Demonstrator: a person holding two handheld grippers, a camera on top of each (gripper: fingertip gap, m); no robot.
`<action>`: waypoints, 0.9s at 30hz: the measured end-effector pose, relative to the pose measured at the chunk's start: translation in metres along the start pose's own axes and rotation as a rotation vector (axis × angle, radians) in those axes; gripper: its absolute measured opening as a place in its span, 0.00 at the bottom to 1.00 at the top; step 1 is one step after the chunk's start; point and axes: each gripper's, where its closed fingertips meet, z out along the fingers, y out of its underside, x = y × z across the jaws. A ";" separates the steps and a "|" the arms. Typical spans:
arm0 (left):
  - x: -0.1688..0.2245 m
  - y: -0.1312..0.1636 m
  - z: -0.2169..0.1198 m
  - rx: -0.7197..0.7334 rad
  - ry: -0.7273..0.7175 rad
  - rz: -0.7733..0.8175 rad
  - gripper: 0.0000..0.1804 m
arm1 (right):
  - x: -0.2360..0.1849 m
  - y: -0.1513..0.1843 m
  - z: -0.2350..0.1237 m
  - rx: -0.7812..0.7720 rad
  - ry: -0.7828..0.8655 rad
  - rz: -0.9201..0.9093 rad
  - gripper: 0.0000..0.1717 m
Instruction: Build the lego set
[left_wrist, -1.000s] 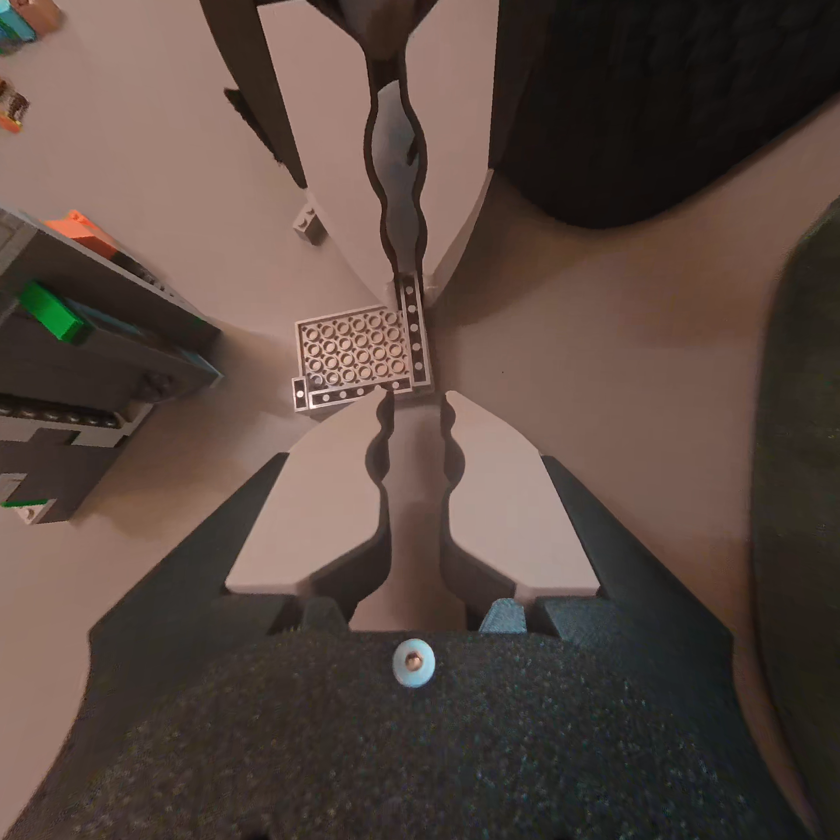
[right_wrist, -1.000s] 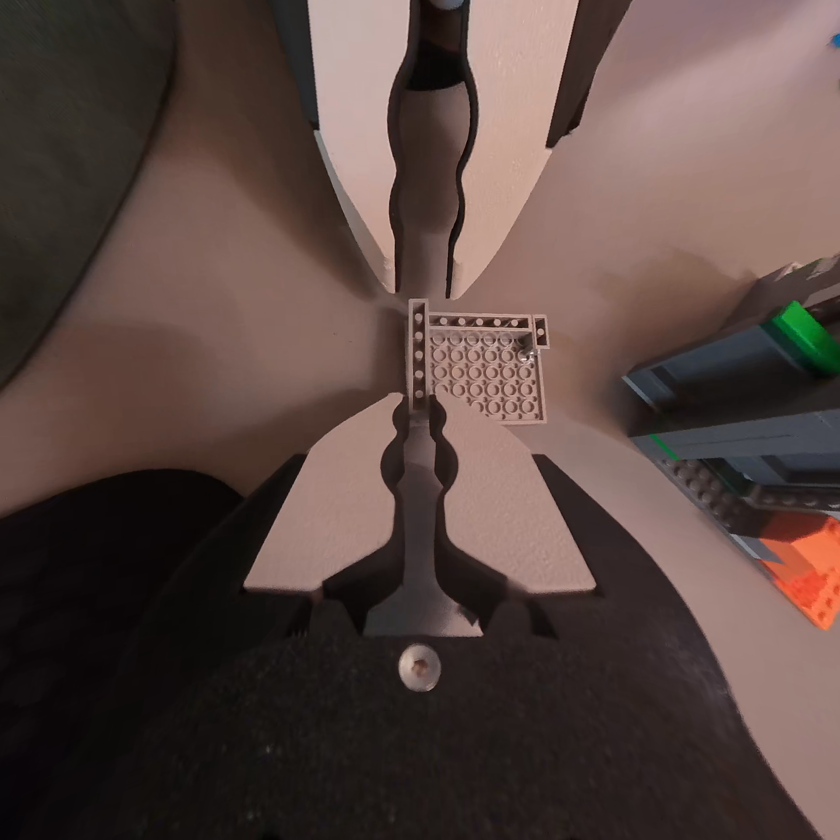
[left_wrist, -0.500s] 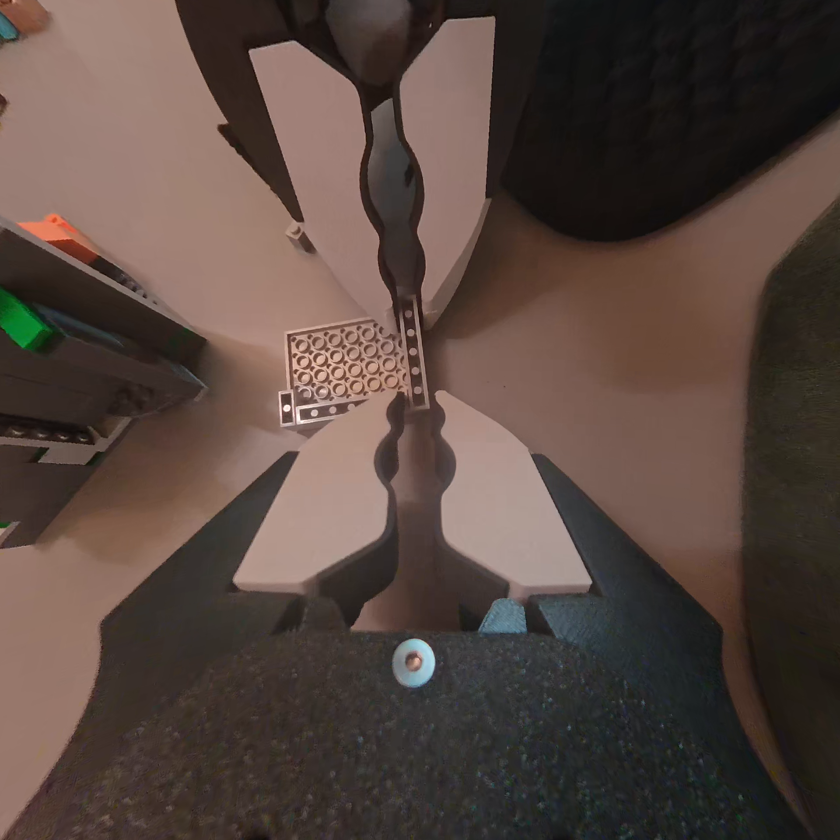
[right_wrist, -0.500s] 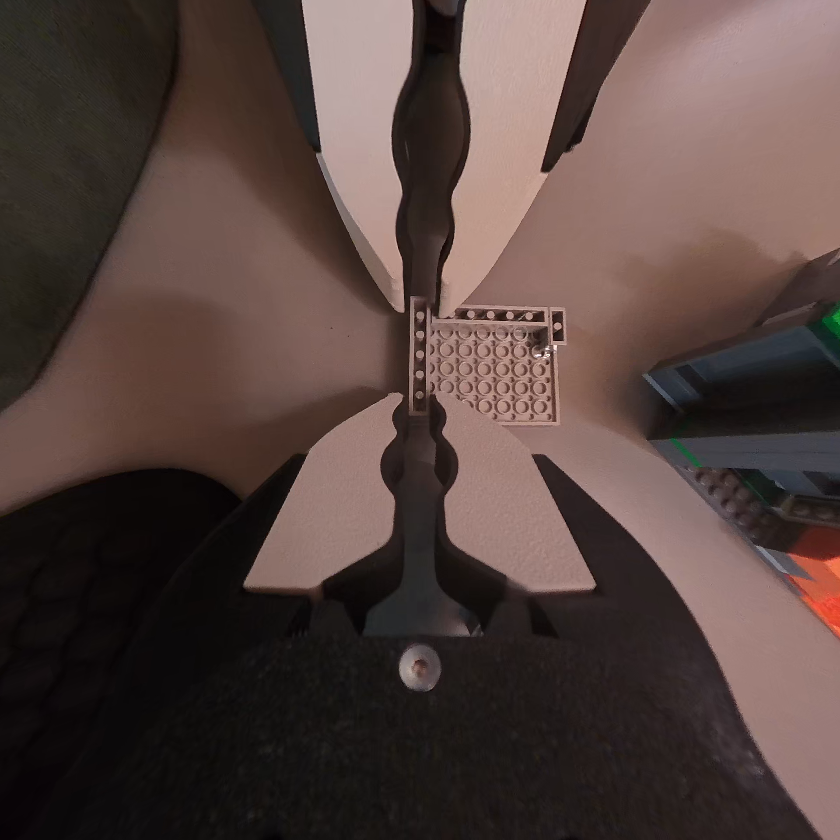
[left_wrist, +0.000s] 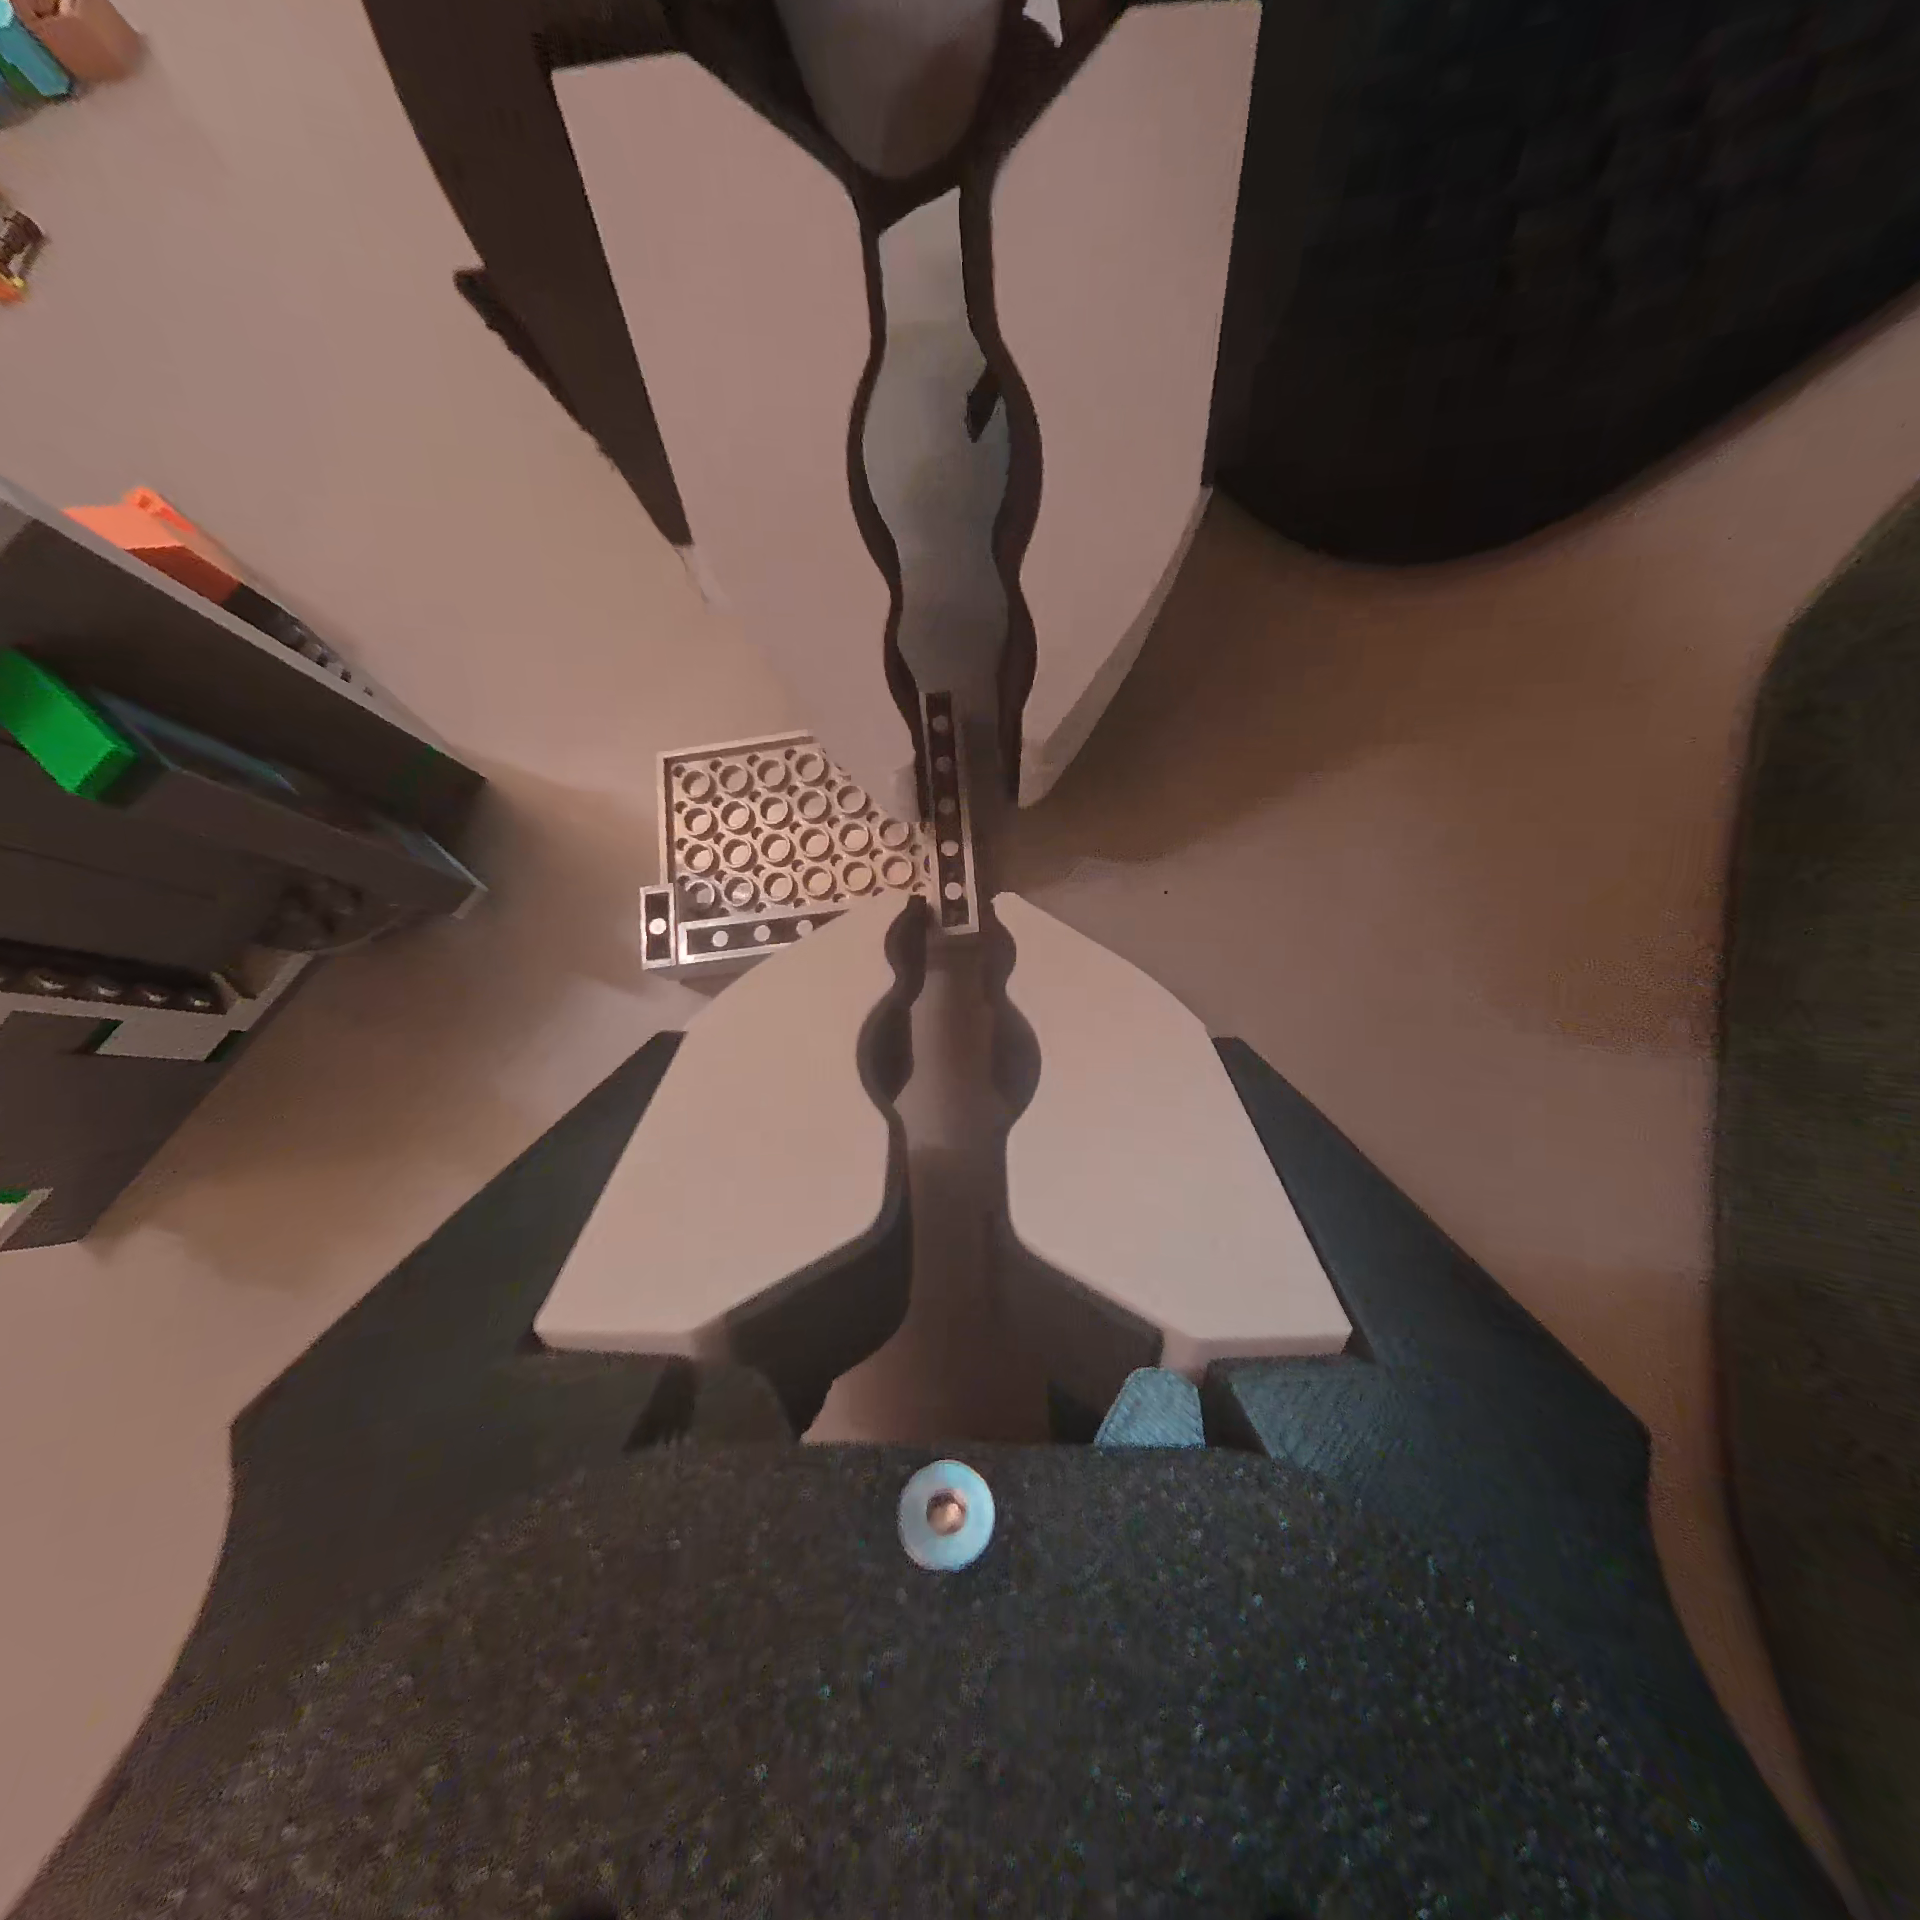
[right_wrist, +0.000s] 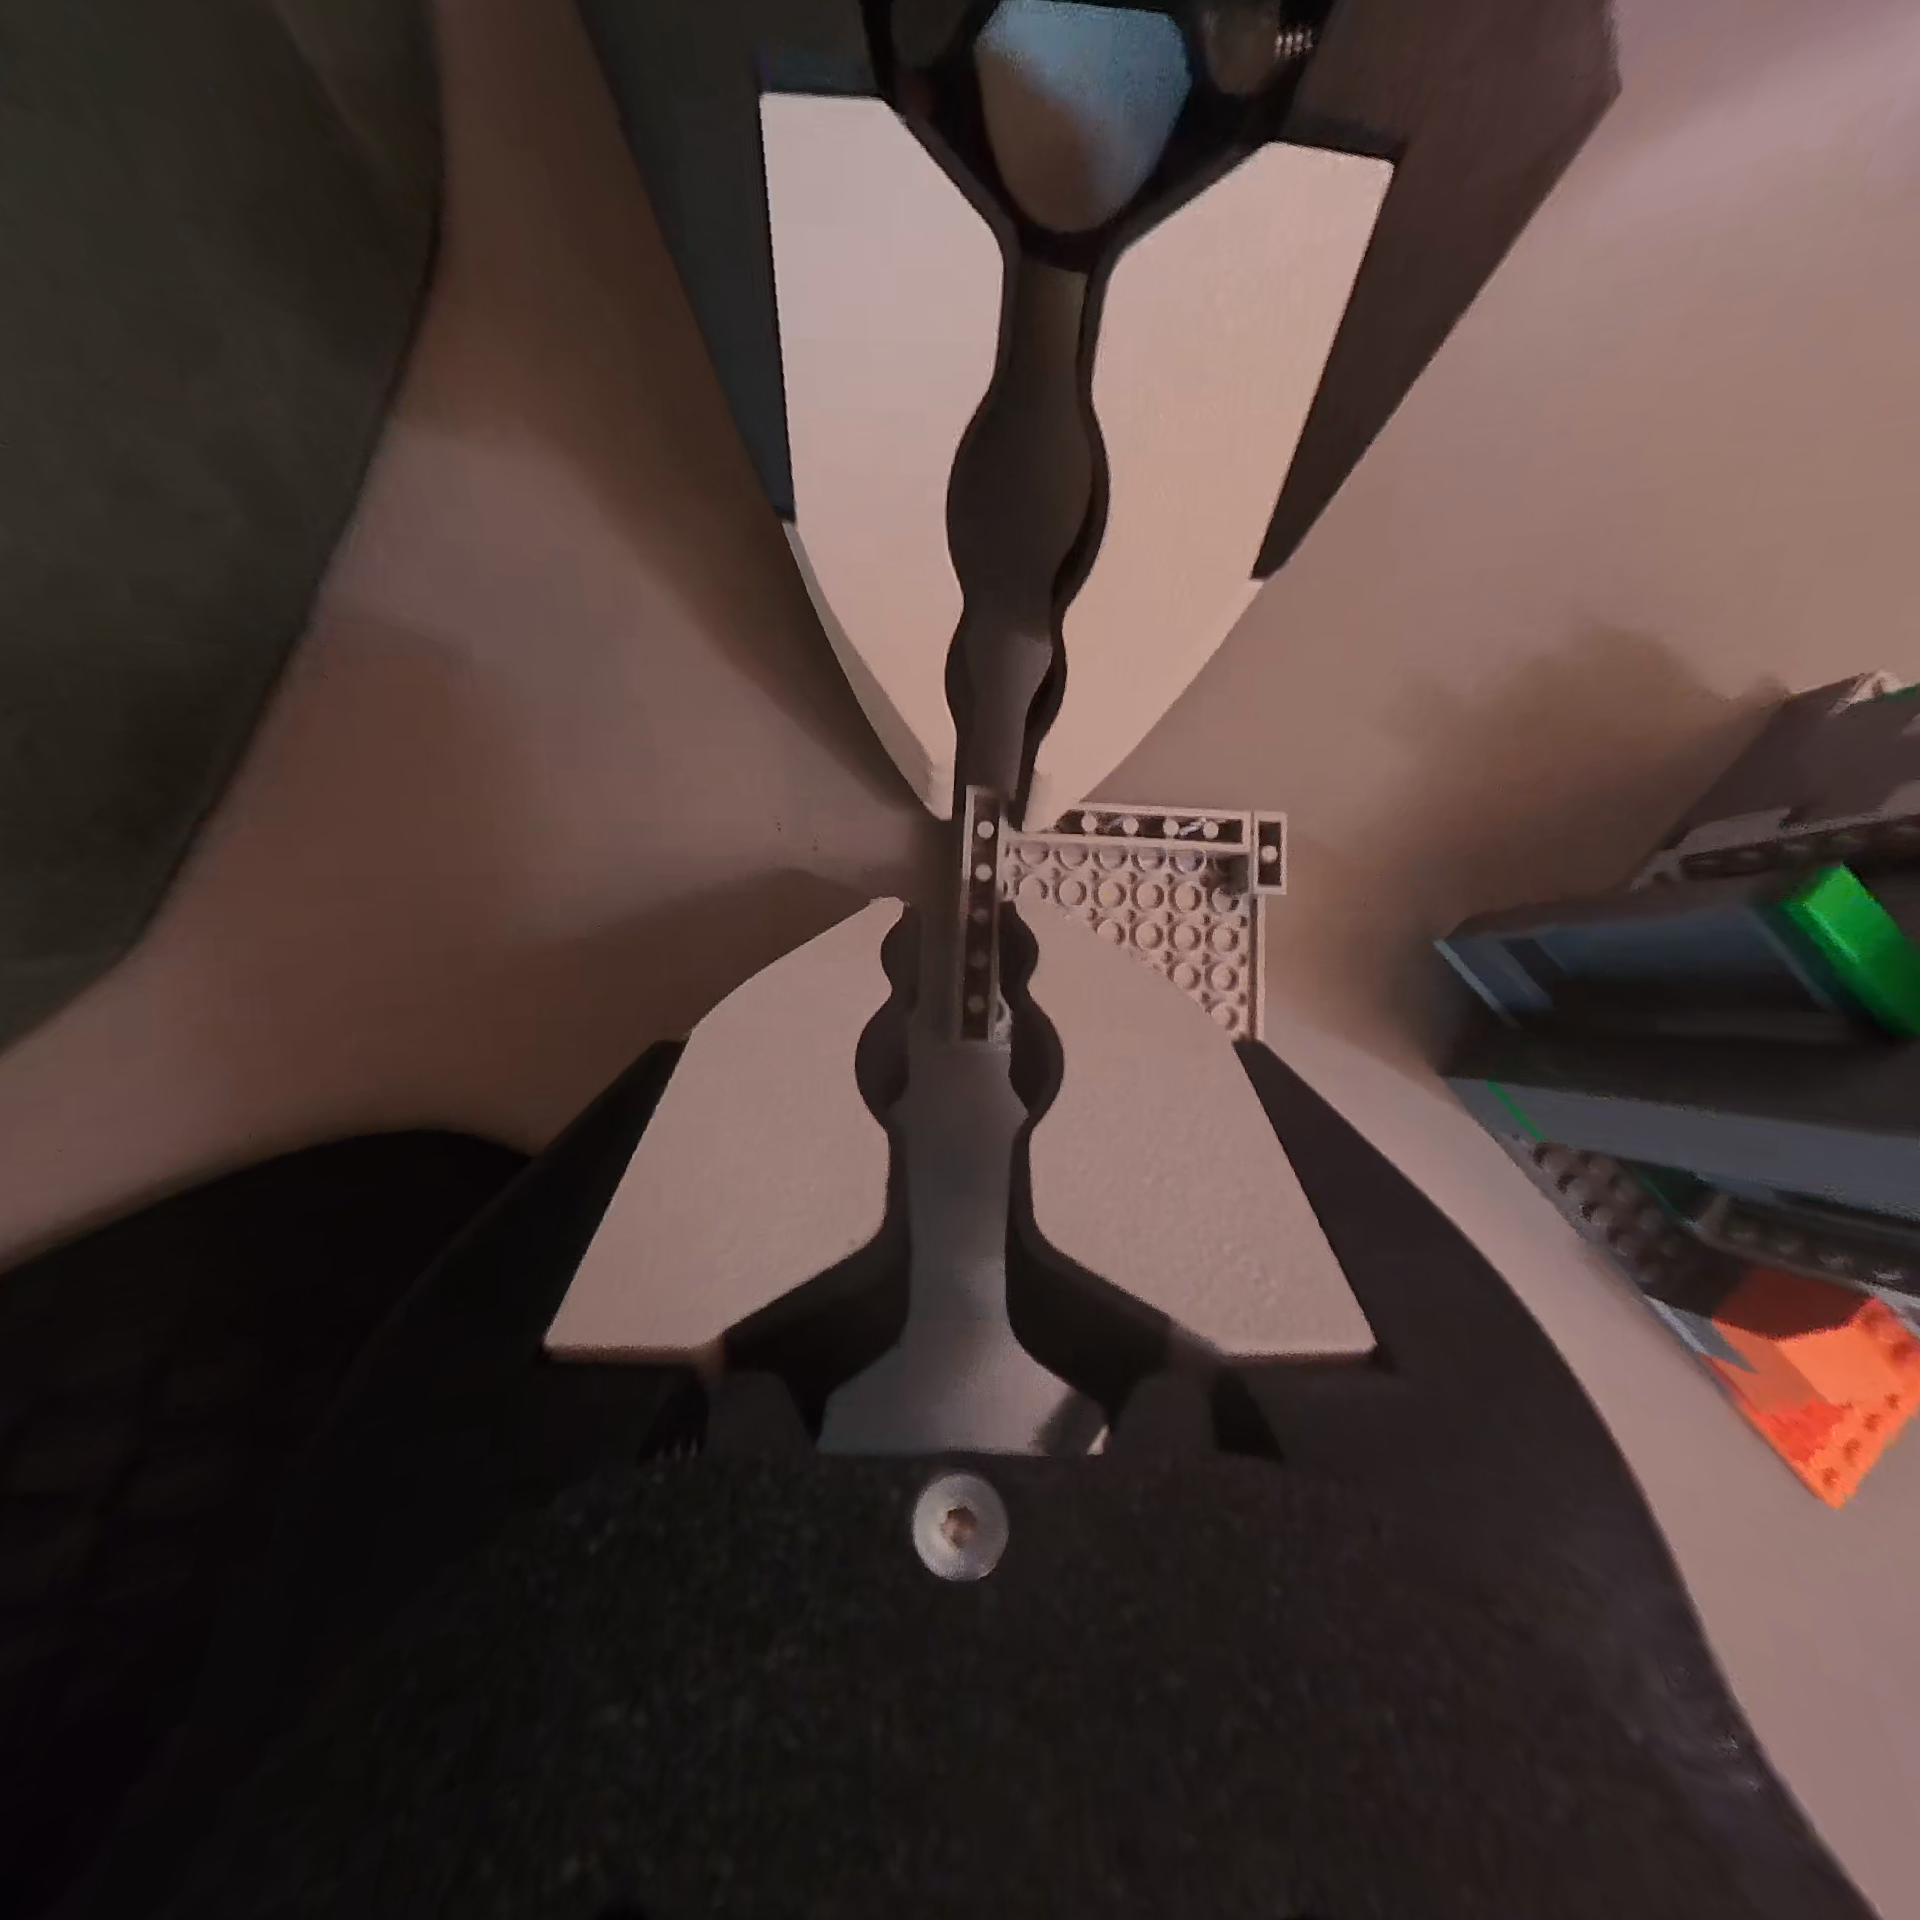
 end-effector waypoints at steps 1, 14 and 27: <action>0.000 0.000 0.000 0.001 0.000 0.000 0.05 | 0.001 -0.001 0.001 -0.010 0.001 -0.004 0.08; 0.000 0.000 0.000 0.017 0.001 0.000 0.05 | 0.005 0.000 0.005 -0.120 -0.028 0.012 0.03; 0.001 -0.001 -0.002 0.039 0.020 -0.023 0.04 | 0.003 0.002 0.008 -0.158 -0.042 0.023 0.04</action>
